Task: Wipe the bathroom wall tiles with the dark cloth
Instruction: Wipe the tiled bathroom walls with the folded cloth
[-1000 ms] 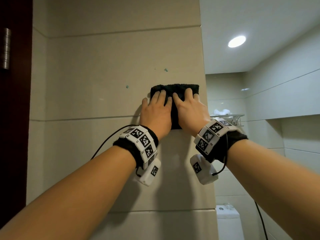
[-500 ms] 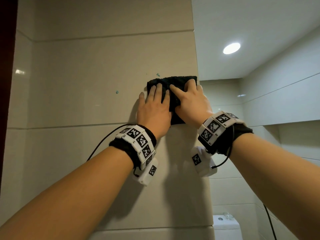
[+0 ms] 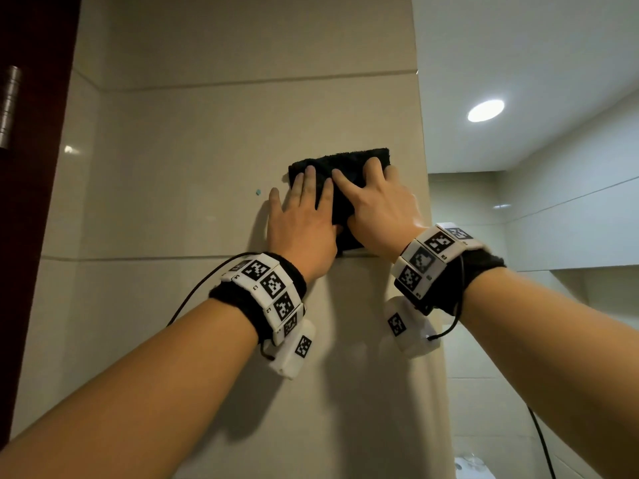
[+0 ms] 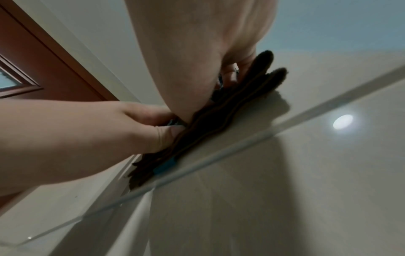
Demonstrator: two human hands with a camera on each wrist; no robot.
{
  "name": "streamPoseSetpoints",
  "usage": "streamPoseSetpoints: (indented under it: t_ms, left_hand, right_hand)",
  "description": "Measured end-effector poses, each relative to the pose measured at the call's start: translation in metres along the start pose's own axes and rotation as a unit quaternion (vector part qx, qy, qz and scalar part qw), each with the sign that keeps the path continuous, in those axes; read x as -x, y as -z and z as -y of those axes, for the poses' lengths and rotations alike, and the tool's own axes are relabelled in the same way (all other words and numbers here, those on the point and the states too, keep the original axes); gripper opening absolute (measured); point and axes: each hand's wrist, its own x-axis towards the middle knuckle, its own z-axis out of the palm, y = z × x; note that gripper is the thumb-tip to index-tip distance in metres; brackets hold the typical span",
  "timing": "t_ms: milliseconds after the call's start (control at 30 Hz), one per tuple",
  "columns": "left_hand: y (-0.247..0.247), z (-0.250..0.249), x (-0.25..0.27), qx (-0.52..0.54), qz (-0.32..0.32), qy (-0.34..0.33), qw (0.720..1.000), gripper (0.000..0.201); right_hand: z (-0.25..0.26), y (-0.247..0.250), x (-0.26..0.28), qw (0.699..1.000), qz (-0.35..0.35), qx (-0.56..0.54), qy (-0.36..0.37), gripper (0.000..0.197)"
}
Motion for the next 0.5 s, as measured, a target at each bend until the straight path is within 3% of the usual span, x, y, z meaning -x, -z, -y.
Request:
streamPoseSetpoints:
  t_ms: [167,500]
  left_hand:
    - [0.005,0.010,-0.018,0.012,-0.005,0.005,1.000,0.072]
    - [0.034,0.006,-0.067,0.023,0.010,-0.035,0.999,0.077]
  right_hand:
    - [0.002,0.003,-0.023,1.000,-0.008,-0.005,-0.003,0.069]
    - [-0.017,0.015,-0.053,0.996,-0.004,-0.041,-0.079,0.073]
